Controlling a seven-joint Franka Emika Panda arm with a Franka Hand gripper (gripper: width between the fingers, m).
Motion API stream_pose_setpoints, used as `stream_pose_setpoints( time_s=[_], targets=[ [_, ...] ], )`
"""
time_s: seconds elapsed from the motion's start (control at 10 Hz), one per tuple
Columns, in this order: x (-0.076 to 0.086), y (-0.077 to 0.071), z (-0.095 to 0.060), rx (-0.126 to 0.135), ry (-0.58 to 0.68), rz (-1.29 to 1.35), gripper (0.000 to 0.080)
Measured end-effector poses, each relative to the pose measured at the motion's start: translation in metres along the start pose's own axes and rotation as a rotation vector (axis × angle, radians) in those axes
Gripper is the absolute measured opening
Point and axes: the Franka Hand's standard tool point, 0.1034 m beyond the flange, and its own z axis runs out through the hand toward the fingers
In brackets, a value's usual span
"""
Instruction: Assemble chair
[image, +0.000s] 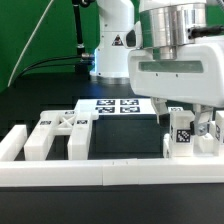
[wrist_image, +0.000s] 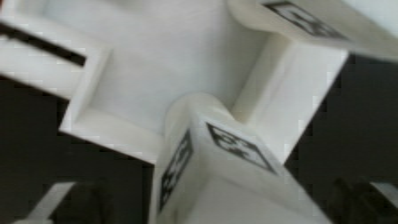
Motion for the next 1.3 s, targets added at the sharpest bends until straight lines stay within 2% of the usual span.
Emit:
stream_pose_setpoints(
  time_s=[0.1, 0.2, 0.5, 0.6, 0.7, 0.9, 1.1, 1.2, 1.3],
  targets=[
    [-0.0016, 0.0008, 0.0009, -0.001, 0.001, -0.117, 0.062],
    [0.0022, 0.0016, -0.0006, 0.02, 0.034, -0.131, 0.0644],
    [0.0036, 0.0035, 0.0004, 0.01, 0.039, -0.341, 0.0649],
    [0.0039, 0.0012, 0.0007, -0.03, 0.061, -0.644, 0.0649],
    [0.0048, 0.0016, 0.001, -0.034, 0.062, -0.704, 0.0649],
    [0.0048, 0.0016, 0.001, -0.031, 0.062, -0.638, 0.0639],
    [0.0046, 0.0016, 0.0011, -0.027, 0.063, -0.533, 0.0342],
    [0.0047, 0.0016, 0.0011, -0.023, 0.063, -0.446, 0.0284],
    [0.0056, 0.002, 0.0009, -0.02, 0.063, -0.366, 0.0284]
  ],
)
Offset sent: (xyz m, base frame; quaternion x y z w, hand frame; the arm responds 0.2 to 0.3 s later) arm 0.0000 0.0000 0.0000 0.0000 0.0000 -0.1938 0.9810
